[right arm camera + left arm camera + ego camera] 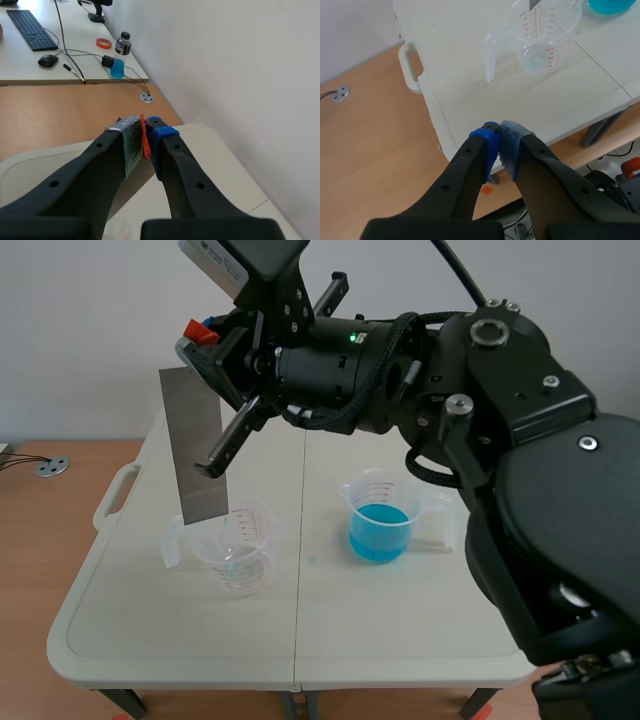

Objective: Hold the metal plate by the orange handle, dip it into the blue solution, take it out and point at it, then put the plate back in the beaker on the left.
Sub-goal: 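Put the plate into the left beaker, then return to the home posture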

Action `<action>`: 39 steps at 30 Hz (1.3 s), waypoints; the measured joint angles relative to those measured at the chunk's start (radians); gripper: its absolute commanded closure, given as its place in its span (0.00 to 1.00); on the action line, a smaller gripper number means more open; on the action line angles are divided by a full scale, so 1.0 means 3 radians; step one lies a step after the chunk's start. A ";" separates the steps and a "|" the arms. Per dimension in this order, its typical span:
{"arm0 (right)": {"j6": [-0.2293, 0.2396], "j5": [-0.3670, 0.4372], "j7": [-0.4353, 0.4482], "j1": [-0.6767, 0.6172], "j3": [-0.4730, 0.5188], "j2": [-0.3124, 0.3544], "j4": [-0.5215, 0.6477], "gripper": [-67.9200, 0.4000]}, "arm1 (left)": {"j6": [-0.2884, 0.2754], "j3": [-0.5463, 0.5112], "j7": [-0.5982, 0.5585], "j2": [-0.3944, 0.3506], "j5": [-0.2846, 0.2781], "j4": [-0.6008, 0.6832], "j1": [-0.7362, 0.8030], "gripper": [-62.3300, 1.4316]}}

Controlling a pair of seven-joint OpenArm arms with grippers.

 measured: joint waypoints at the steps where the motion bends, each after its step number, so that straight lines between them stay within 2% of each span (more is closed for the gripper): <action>1: 0.0000 0.0000 0.0000 0.0000 0.0000 0.0000 -0.0023 0.97 | 0.0000 0.0000 0.0000 0.0000 0.0000 0.0000 0.0000 0.95; 12: 0.0000 -0.0004 0.0113 0.0000 0.0000 0.0000 -0.0348 0.98 | 0.0000 0.0000 0.0000 0.0000 0.0000 0.0000 0.0000 0.95; 21: -0.0003 -0.0191 0.0266 0.0001 0.0000 0.0001 -0.0701 0.98 | 0.0000 0.0000 0.0000 0.0000 0.0000 0.0000 0.0000 0.95; 23: -0.0051 -0.0193 0.0324 0.0000 0.0000 0.0001 -0.0805 0.97 | 0.0000 0.0000 0.0000 0.0000 0.0000 0.0000 0.0000 0.95; 29: -0.0350 -0.0192 0.0417 0.0000 0.0001 0.0001 -0.1116 0.98 | 0.0000 0.0000 0.0000 0.0000 0.0000 0.0000 0.0000 0.95; 34: -0.0392 -0.0189 0.0563 0.0000 0.0001 0.0001 -0.1288 0.97 | -0.0001 0.0000 0.0000 0.0000 0.0000 0.0000 0.0000 0.95; 39: -0.0390 -0.0178 0.0562 0.0001 0.0001 0.0001 -0.1331 0.82 | -0.0001 0.0000 0.0000 0.0000 0.0000 0.0000 0.0000 0.95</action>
